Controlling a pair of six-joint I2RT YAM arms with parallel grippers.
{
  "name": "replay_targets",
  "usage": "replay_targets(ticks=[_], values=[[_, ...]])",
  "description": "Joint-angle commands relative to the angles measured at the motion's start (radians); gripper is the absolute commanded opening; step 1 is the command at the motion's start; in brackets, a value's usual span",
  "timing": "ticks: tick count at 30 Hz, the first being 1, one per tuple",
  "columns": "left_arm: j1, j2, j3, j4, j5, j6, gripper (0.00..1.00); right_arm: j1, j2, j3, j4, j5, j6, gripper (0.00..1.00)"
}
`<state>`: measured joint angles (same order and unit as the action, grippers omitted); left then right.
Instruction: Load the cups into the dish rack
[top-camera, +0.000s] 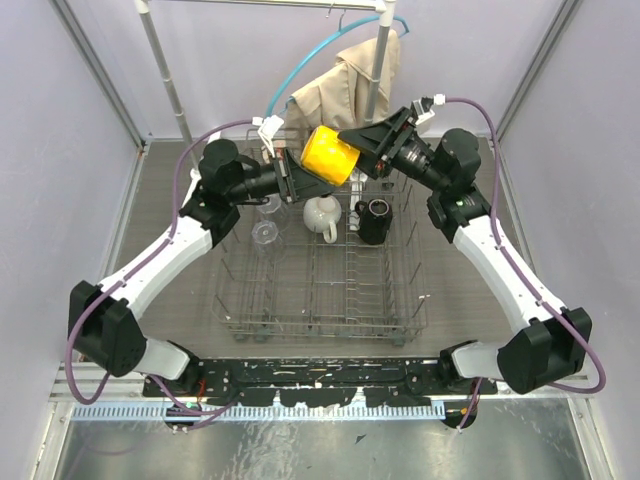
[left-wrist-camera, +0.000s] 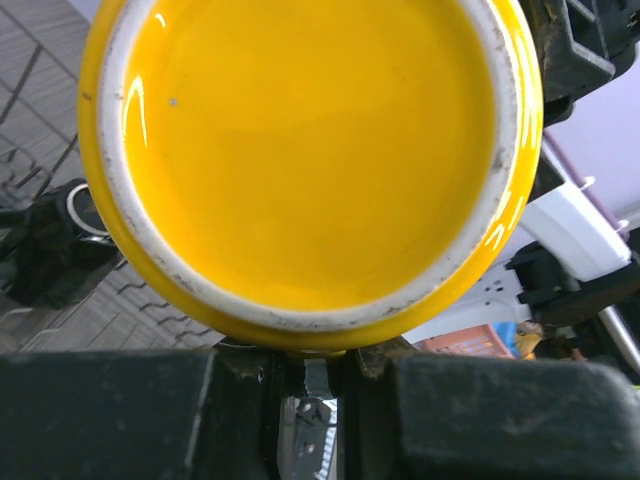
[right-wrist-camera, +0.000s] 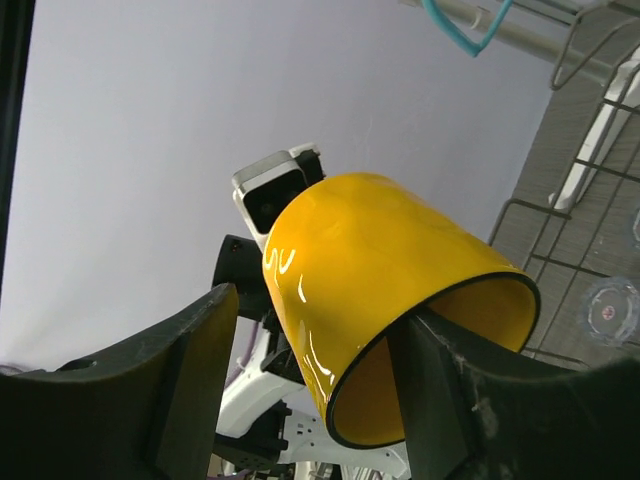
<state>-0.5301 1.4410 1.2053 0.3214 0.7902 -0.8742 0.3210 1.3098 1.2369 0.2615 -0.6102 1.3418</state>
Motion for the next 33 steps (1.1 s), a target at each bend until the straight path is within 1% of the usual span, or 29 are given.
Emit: replay_targets(ticks=[1,9,15,19,23,27,33], values=[[-0.001,-0.066,0.002,-0.199,0.015,0.179,0.00,-0.042,-0.067,0.013,-0.005,0.041,-0.101,0.66],[-0.013,-0.103,0.017,-0.458,-0.052,0.366,0.00,-0.106,-0.079,0.009,-0.087,0.031,-0.192,0.67],[-0.040,-0.108,0.030,-0.637,-0.171,0.494,0.00,-0.214,-0.068,0.088,-0.261,0.031,-0.348,0.71],[-0.057,-0.098,0.051,-0.738,-0.263,0.568,0.00,-0.272,-0.064,0.113,-0.327,0.034,-0.421,0.71],[-0.070,-0.096,0.059,-0.800,-0.370,0.618,0.00,-0.320,-0.068,0.106,-0.333,0.014,-0.442,0.71],[-0.103,-0.089,0.063,-0.835,-0.489,0.635,0.00,-0.332,-0.070,0.096,-0.333,0.013,-0.457,0.71],[-0.191,-0.049,0.089,-0.864,-0.630,0.662,0.00,-0.332,-0.051,0.095,-0.333,0.009,-0.481,0.72]])
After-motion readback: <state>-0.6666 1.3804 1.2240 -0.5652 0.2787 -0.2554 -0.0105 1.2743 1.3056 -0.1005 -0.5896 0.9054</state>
